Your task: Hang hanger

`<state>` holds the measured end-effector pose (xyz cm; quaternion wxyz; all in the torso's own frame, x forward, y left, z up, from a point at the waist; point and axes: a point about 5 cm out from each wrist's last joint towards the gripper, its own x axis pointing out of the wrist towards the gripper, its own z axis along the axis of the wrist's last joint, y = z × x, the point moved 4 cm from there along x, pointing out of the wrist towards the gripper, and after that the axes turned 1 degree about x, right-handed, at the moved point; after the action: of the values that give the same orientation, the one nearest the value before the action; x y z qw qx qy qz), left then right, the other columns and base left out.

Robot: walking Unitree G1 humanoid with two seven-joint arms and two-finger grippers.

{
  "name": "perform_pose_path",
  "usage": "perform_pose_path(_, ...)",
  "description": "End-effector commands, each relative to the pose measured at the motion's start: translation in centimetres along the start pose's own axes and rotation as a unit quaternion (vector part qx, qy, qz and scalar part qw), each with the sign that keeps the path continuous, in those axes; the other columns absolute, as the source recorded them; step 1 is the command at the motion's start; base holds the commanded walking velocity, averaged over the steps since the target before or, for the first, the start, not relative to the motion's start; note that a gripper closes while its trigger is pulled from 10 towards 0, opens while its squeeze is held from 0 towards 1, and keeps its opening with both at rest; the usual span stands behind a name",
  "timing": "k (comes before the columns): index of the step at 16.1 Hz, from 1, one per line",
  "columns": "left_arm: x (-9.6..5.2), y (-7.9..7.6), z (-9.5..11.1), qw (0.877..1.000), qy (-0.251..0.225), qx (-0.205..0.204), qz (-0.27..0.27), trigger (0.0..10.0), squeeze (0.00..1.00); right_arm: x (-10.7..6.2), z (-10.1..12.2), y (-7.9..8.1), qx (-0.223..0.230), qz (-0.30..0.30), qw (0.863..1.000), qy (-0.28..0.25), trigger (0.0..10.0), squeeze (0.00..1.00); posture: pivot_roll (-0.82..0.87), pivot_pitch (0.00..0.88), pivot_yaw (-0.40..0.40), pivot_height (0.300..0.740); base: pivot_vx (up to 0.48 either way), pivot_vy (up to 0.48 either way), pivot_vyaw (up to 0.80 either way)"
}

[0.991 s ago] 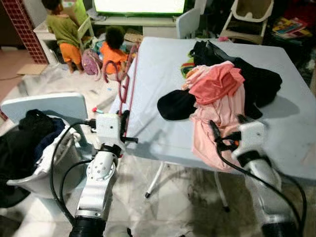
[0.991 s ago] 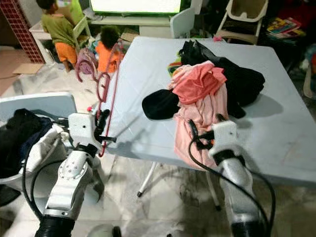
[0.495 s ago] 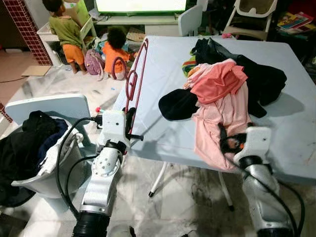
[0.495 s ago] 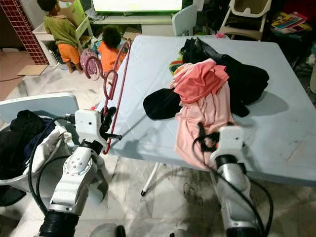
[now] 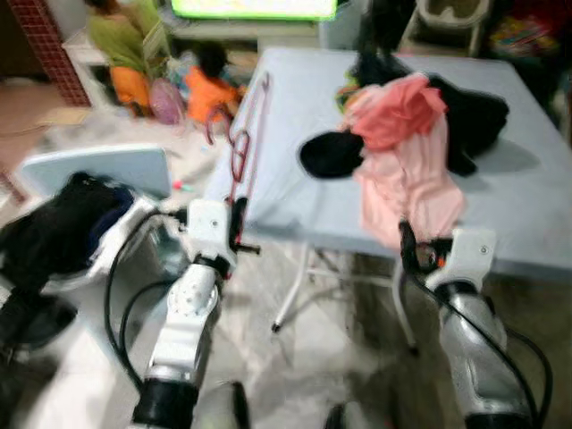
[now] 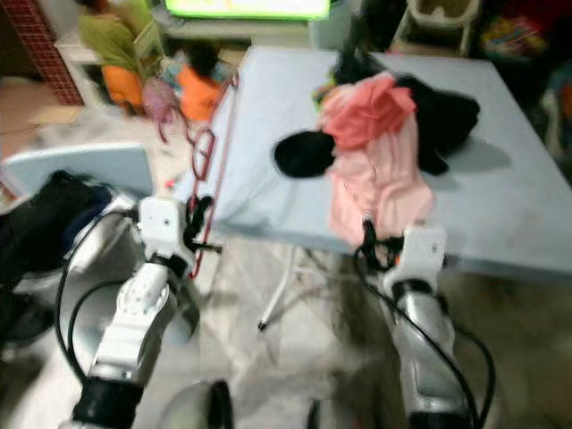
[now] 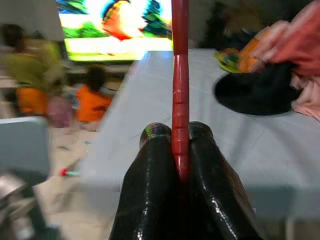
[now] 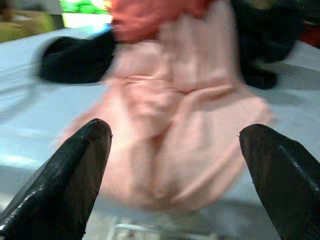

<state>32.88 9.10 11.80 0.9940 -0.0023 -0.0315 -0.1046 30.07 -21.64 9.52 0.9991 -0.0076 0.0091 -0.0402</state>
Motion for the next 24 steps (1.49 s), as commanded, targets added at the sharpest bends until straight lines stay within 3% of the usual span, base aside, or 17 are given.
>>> perform_pose_path(1,-0.2,0.2,-0.3,1.0,0.005,0.002,0.008,10.0,0.0,0.4,0.8,0.4,0.0,0.008,1.0,-0.009,10.0,0.0,-0.05,0.0,0.027,0.74,-0.431,0.0,0.0)
perform_pose_path(4,-0.1,0.2,-0.3,1.0,0.004,0.003,0.008,10.0,0.0,0.6,0.4,0.6,0.002,0.015,1.0,0.007,10.0,0.0,-0.05,0.0,0.021,0.74,-0.413,0.0,0.0)
perform_pose_path(9,-0.4,0.3,-0.8,1.0,0.015,-0.012,0.015,10.0,0.0,0.7,0.1,1.8,0.007,0.038,0.999,0.021,10.0,0.0,-0.04,0.0,0.014,0.74,0.0,0.0,0.0)
perform_pose_path(16,-0.2,0.0,-1.0,1.0,0.024,-0.018,0.001,10.0,0.0,1.0,0.9,3.1,-0.006,0.063,0.998,0.005,10.0,0.0,-0.05,0.0,0.013,0.74,0.0,0.477,0.0)
perform_pose_path(18,-0.1,-0.2,-1.1,0.999,0.028,-0.018,-0.003,10.0,0.0,0.8,0.7,3.1,0.034,0.071,0.997,0.014,10.0,0.0,-0.05,0.0,0.014,0.74,0.0,0.48,0.0)
perform_pose_path(21,0.0,-0.3,-1.0,0.999,0.027,-0.017,-0.008,10.0,0.0,1.2,0.5,2.8,0.013,0.064,0.998,0.021,10.0,0.0,-0.05,0.0,0.017,0.74,0.0,0.48,0.0)
perform_pose_path(22,0.1,-0.4,-0.9,0.999,0.026,-0.014,-0.012,10.0,0.0,1.3,0.6,3.0,-0.015,0.067,0.997,0.018,10.0,0.0,-0.05,0.0,0.018,0.74,0.0,0.469,0.0)
perform_pose_path(24,0.2,-0.5,-1.8,0.998,0.051,0.001,-0.036,10.0,0.0,1.3,0.5,3.3,0.0,0.076,0.997,0.023,10.0,0.0,-0.05,0.0,0.018,0.74,0.0,0.0,0.0)
